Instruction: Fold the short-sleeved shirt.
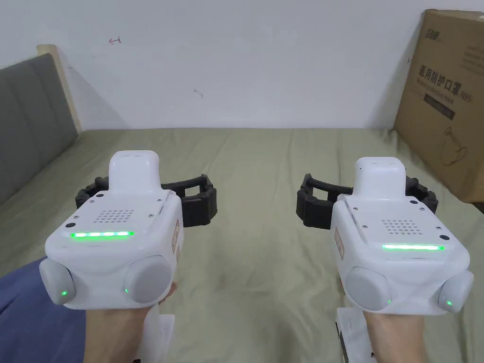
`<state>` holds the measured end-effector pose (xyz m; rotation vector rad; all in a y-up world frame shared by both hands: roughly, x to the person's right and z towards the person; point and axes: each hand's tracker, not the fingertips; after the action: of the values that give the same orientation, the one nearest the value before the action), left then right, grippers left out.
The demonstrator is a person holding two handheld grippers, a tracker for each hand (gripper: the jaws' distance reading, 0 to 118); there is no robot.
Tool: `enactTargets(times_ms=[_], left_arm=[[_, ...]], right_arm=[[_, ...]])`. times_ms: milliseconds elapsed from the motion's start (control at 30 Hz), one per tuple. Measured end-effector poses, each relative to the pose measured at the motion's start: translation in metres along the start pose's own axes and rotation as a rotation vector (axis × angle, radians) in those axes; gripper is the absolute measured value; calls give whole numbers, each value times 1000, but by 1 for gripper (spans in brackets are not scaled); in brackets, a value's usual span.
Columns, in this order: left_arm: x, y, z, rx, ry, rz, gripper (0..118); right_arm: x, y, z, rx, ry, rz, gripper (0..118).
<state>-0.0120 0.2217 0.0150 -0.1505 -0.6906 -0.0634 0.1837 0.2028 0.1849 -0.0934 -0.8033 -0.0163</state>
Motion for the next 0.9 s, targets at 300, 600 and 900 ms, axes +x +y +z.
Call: enactTargets(times_ms=[300, 600, 900], left_arm=[[-1, -2, 0, -2, 10, -9, 118], [0, -2, 1, 7, 6, -19, 118], [-3, -2, 0, -2, 4, -9, 118]], right_arm=[[-2, 0, 1, 8, -8, 16, 118], [-3, 0, 2, 12, -6, 12, 118], [-4, -1, 1, 5, -8, 23, 118]])
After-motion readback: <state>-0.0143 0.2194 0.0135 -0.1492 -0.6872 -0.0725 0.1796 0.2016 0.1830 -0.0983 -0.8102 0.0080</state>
